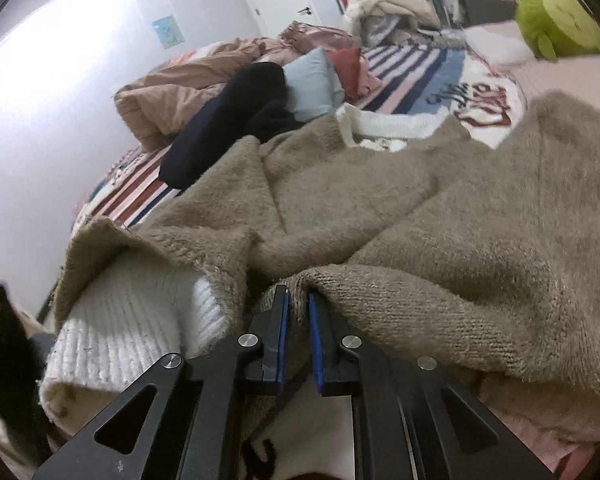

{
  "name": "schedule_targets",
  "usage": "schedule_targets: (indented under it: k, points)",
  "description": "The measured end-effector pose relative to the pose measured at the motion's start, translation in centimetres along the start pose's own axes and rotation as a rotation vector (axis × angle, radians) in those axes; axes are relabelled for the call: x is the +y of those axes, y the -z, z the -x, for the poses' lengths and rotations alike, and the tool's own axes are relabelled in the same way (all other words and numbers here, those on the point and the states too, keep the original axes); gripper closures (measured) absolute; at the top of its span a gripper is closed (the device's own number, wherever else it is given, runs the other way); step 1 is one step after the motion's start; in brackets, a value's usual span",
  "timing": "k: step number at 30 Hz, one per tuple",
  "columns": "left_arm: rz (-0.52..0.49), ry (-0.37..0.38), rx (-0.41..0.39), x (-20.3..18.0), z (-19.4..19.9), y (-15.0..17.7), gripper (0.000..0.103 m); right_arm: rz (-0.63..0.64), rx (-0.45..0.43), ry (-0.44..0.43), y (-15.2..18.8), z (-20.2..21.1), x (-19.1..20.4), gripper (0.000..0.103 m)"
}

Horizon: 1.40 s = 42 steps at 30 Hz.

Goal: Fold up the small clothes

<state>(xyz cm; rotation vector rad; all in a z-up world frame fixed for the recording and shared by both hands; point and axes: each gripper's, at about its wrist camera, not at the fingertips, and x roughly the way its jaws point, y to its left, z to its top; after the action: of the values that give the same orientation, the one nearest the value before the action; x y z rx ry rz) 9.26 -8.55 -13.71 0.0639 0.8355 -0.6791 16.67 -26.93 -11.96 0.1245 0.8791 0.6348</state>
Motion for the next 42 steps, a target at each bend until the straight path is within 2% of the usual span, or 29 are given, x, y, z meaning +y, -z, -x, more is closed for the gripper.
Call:
schedule_targets:
  k: [1, 3, 5, 7, 11, 13, 14, 15, 20, 22, 23, 24, 25, 26, 27, 29, 33, 38, 42]
  points:
    - [0.046, 0.012, -0.011, 1.2, 0.5, -0.3, 0.081, -0.013, -0.001, -0.011, 0.3, 0.4, -0.4, 0.094]
    - [0.104, 0.011, -0.026, 3.5, 1.1, -0.8, 0.084, -0.04, -0.008, -0.026, 1.1, 1.5, -0.9, 0.079]
    - [0.103, -0.02, -0.028, 4.7, 1.1, -1.0, 0.085, -0.063, -0.022, -0.047, 2.2, 2.7, -1.1, 0.075]
    - [0.113, -0.017, -0.029, 5.6, 1.1, -1.2, 0.085, -0.076, -0.024, -0.069, 3.2, 3.5, -1.1, 0.075]
    - [0.12, -0.067, -0.037, 7.4, 1.1, -1.8, 0.084, -0.068, 0.012, -0.166, 5.4, 4.2, 0.0, 0.075]
    - [0.148, -0.05, -0.04, 8.4, 1.0, -1.7, 0.083, -0.051, 0.063, -0.23, 6.1, 3.7, 0.7, 0.059]
    - [0.152, -0.049, -0.04, 8.7, 0.9, -1.9, 0.083, -0.033, 0.099, -0.249, 6.4, 3.0, 1.3, 0.042]
    - [0.15, -0.05, -0.04, 8.8, 0.9, -1.9, 0.083, -0.017, 0.116, -0.249, 6.5, 2.5, 1.7, 0.036]
    - [0.156, -0.044, -0.04, 9.1, 0.9, -2.2, 0.082, 0.002, 0.168, -0.28, 6.2, -1.9, 3.5, 0.036]
    - [0.172, -0.036, -0.042, 9.4, 0.9, -2.1, 0.082, 0.021, 0.157, -0.265, 5.8, -3.0, 4.0, 0.036]
    - [0.174, -0.037, -0.043, 9.5, 0.9, -2.3, 0.081, 0.019, 0.147, -0.275, 5.6, -3.3, 4.1, 0.039]
    - [0.176, -0.038, -0.045, 9.5, 0.9, -2.3, 0.081, 0.013, 0.145, -0.296, 5.4, -3.6, 4.3, 0.062]
    - [0.177, -0.037, -0.047, 9.5, 1.0, -2.2, 0.081, 0.009, 0.148, -0.323, 5.3, -3.8, 4.3, 0.076]
    - [0.176, -0.036, -0.049, 9.4, 1.1, -2.1, 0.08, 0.016, 0.148, -0.315, 5.3, -3.8, 4.5, 0.085]
    - [0.178, -0.032, -0.049, 9.3, 1.1, -2.0, 0.08, 0.036, 0.143, -0.291, 5.4, -3.6, 4.8, 0.09]
    - [0.176, -0.018, -0.052, 8.9, 1.4, -2.0, 0.08, 0.084, 0.113, -0.252, 5.7, -2.4, 5.3, 0.092]
    - [0.122, 0.024, -0.072, 7.1, 2.6, -2.0, 0.079, 0.096, 0.041, -0.195, 6.4, 1.4, 5.2, 0.093]
    - [0.046, 0.106, -0.076, 4.0, 3.3, -2.1, 0.065, 0.092, -0.017, -0.108, 7.4, 8.3, 3.3, 0.094]
    - [-0.03, 0.216, -0.028, 0.6, 2.0, -1.9, 0.058, 0.091, 0.015, -0.019, 8.8, 12.6, 1.5, 0.094]
